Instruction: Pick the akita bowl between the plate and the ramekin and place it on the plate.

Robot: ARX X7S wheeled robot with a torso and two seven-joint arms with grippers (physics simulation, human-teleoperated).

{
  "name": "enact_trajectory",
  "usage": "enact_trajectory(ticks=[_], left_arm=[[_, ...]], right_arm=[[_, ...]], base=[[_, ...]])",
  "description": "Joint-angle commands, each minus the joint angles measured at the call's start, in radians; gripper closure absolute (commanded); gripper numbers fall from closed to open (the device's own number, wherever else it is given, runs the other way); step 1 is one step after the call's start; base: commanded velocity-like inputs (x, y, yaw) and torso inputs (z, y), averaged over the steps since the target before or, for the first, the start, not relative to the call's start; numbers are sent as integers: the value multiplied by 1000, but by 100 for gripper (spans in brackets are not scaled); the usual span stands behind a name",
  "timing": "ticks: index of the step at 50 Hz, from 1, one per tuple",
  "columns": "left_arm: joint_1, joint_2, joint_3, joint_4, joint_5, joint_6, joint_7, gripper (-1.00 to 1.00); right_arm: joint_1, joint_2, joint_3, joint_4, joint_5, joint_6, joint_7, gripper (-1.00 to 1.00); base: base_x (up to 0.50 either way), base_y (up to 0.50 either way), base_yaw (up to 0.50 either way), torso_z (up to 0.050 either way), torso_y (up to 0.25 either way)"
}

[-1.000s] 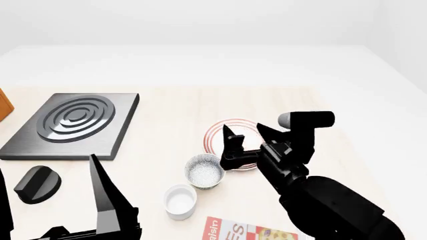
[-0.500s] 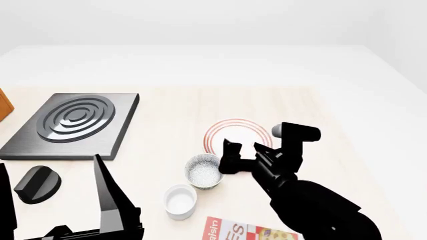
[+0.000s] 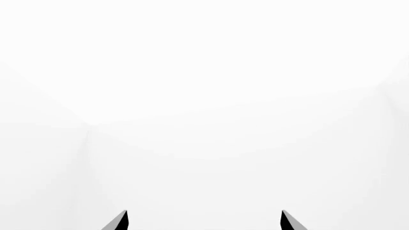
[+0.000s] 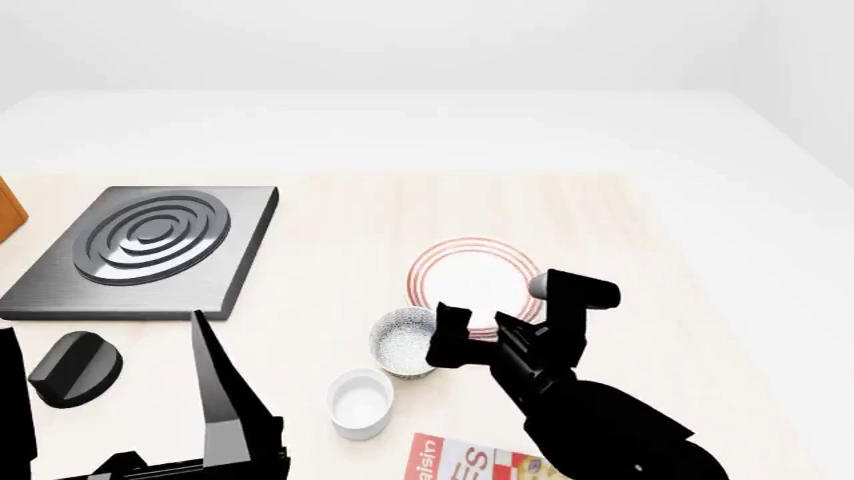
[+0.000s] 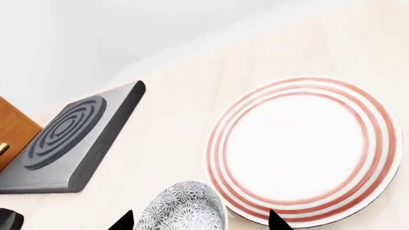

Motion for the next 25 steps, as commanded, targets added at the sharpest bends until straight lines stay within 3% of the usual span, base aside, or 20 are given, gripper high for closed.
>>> enact_trajectory(ticks=[1, 25], left_arm=[[2, 19, -34, 0, -1, 13, 21, -100], [4, 9, -28, -14, 3, 19, 7, -100]], right_arm=[[-13, -27, 2, 42, -19, -41, -34, -100], [11, -36, -35, 182, -32, -133, -56, -100]], base=[[0, 0, 0, 0, 0], [0, 0, 0, 0, 0]])
